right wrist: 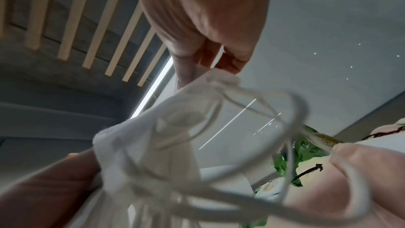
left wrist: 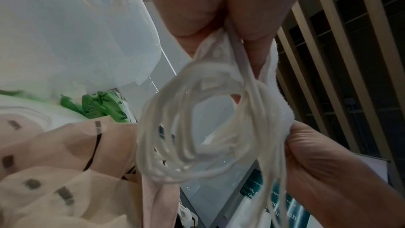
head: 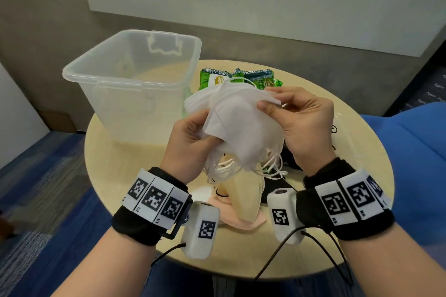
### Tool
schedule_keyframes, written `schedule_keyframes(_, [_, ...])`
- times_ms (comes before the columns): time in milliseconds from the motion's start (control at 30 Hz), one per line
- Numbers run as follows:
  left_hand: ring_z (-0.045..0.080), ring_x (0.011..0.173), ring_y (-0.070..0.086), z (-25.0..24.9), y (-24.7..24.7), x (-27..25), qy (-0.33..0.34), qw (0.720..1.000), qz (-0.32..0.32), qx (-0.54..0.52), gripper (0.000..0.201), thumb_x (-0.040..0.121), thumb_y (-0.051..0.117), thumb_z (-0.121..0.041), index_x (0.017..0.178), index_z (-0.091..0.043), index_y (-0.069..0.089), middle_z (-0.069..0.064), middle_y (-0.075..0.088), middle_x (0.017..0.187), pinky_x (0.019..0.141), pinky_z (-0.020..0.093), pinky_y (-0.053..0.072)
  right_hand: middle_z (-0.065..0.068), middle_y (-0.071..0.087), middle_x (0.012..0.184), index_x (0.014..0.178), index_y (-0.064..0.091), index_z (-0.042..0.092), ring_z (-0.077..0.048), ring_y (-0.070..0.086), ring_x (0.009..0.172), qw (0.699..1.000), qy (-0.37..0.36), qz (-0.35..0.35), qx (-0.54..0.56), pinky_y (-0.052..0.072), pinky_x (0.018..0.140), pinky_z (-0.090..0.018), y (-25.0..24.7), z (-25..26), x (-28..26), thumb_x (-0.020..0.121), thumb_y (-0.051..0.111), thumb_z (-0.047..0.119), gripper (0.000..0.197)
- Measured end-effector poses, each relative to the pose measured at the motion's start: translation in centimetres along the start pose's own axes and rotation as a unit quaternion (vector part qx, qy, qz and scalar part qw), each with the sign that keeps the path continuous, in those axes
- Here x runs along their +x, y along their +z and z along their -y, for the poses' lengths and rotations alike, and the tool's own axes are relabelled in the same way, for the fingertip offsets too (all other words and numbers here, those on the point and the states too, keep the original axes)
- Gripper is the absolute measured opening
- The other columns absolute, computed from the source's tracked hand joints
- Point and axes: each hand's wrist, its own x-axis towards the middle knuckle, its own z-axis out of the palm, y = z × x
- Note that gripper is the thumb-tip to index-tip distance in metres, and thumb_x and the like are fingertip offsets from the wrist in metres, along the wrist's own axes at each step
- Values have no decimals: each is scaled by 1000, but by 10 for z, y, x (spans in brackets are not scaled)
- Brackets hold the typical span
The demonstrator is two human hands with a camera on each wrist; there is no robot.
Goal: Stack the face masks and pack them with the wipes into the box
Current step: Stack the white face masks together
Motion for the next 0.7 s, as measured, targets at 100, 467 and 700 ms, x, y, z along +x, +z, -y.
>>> schedule_keyframes(100, [-3, 79, 63, 1, 1, 0, -10, 1000, 0, -3, 34, 69, 61, 5, 93, -19, 64, -17, 71, 80, 69, 15, 49, 8, 68, 83, 80, 71, 20, -9, 66, 82, 997, -62, -17, -53, 52, 78, -25, 0, 2, -3, 70, 78, 7, 18])
schedule_keyframes(467, [3, 86, 64, -1, -5, -1, -29, 998, -52, -33, 33, 76, 64, 10, 96, -15, 63, -14, 69, 90, 73, 17, 51, 12, 68, 61, 69, 65, 12, -2, 63, 61, 998, 31, -13, 55, 50, 64, -16, -27, 9, 9, 71, 72, -6, 20])
schedule_keyframes(700, [-4, 76, 62, -1, -5, 0, -25, 995, -95, 22, 24, 78, 65, 8, 80, -16, 67, -18, 70, 74, 68, 11, 47, 8, 65, 74, 100, 58, 20, -2, 63, 70, 989, 65, -123, 58, 54, 74, -26, -68, 7, 28, 76, 72, 4, 32])
